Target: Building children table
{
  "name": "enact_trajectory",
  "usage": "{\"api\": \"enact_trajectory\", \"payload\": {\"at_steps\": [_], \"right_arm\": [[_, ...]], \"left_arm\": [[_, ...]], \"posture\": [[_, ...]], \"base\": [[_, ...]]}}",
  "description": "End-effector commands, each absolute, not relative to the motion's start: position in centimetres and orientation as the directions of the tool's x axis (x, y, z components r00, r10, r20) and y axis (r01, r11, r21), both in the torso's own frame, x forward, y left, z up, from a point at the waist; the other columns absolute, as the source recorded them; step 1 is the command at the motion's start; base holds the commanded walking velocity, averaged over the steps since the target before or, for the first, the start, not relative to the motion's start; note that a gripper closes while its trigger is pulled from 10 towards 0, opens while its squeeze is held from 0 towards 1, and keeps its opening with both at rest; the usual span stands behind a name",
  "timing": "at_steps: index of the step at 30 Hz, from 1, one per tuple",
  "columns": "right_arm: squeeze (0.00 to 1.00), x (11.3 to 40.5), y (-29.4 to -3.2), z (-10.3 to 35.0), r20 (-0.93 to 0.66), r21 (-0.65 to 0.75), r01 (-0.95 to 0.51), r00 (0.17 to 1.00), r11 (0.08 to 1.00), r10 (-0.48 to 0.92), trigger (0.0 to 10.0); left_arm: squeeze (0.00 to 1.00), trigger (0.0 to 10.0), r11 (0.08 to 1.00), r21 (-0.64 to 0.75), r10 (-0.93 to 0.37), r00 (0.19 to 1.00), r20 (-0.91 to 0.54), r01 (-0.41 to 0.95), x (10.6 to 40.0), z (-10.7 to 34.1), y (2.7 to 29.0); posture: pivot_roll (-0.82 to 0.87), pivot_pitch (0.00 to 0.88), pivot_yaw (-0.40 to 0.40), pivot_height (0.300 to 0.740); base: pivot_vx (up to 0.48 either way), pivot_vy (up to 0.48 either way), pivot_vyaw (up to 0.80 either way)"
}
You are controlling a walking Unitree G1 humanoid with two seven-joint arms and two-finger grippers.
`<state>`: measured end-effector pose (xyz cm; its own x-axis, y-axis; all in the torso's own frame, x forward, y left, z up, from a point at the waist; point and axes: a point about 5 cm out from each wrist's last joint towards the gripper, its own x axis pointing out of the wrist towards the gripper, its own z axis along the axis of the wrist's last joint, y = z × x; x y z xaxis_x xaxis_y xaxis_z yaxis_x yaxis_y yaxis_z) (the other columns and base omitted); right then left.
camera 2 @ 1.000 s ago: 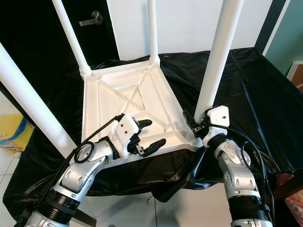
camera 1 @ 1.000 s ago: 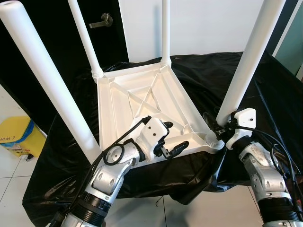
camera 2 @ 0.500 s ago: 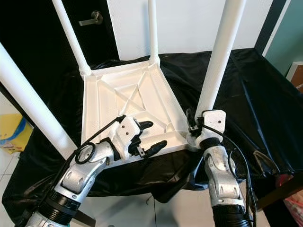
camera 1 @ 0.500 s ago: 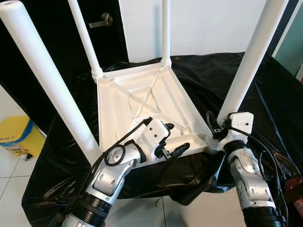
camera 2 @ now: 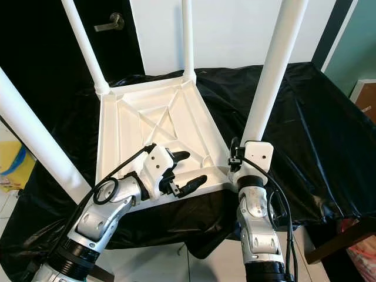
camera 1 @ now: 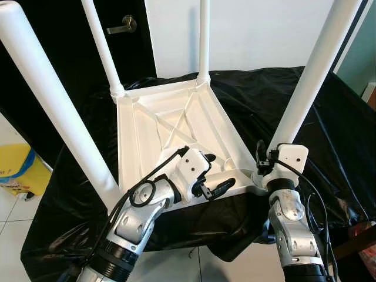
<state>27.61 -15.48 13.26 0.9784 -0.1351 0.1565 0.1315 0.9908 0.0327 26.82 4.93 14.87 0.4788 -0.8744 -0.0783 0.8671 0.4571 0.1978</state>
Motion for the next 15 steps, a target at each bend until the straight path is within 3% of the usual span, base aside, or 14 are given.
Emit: {"api": "enact_trajectory", "payload": {"at_steps": [1,2,3,4,11,15], "right_arm": [[0.00,27.0,-15.2,10.5,0.019,0.076,0.143,0.989,0.987,-0.145,10.0],[0.80,27.0,-15.1,10.7,0.026,0.083,0.136,0.990,0.987,-0.139,10.0],[0.80,27.0,-15.1,10.7,0.026,0.083,0.136,0.990,0.987,-0.139,10.0],[1.00,27.0,-15.0,10.9,0.033,0.094,0.135,0.990,0.986,-0.139,10.0],[1.00,26.8,-15.3,11.5,0.068,0.097,0.101,0.992,0.990,-0.108,10.0],[1.00,26.3,-16.6,12.1,0.119,0.078,-0.019,0.993,0.997,0.009,10.0]], "left_arm": [[0.00,10.0,0.467,0.194,-0.868,0.489,-0.084,0.863,26.8,14.9,5.1],[0.00,10.0,0.469,0.192,-0.867,0.491,-0.082,0.862,26.8,14.8,5.0],[0.00,10.0,0.469,0.192,-0.867,0.491,-0.082,0.862,26.8,14.8,5.0],[0.00,10.0,0.471,0.190,-0.867,0.492,-0.082,0.862,26.7,14.8,5.0],[0.00,10.0,0.473,0.184,-0.866,0.493,-0.079,0.861,26.6,14.7,4.9],[0.00,10.0,0.471,0.180,-0.868,0.490,-0.078,0.863,26.6,14.7,4.7]], "posture": [[-0.08,0.012,0.043,0.740],[-0.08,0.014,0.040,0.740],[-0.08,0.014,0.040,0.740],[-0.08,0.016,0.039,0.740],[-0.08,0.017,0.033,0.740],[-0.10,0.013,0.043,0.740]], "base": [[0.000,0.000,0.00],[0.000,0.000,0.00],[0.000,0.000,0.00],[0.000,0.000,0.00],[0.000,0.000,0.00],[0.000,0.000,0.00]]}}
